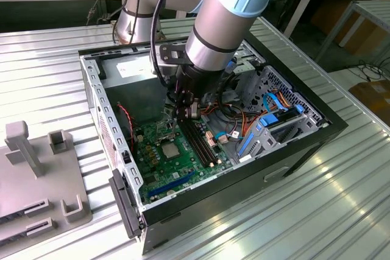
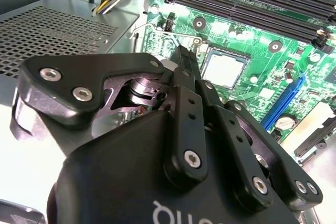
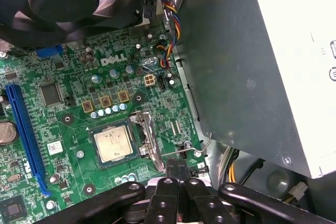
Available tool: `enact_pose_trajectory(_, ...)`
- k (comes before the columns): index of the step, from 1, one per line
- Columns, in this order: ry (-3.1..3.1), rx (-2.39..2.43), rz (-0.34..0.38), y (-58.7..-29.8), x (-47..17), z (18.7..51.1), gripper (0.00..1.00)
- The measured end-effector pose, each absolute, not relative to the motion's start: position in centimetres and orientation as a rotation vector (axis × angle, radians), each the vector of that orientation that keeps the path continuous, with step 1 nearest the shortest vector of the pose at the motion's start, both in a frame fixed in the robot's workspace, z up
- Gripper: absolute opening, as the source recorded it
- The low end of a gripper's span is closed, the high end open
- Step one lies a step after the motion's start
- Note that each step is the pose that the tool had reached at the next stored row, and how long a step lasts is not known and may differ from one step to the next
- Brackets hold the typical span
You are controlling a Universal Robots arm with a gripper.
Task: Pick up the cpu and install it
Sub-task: 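Close the cpu cover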
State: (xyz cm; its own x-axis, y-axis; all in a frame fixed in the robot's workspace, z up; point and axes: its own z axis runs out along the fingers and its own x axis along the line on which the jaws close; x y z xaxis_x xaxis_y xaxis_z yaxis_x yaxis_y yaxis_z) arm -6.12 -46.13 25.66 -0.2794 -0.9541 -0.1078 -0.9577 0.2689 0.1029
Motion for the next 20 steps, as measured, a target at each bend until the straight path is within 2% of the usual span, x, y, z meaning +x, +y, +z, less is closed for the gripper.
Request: enact_pose_trajectory(20, 2.484, -1.872, 0.228, -46.93, -6.40, 25.66, 0.11)
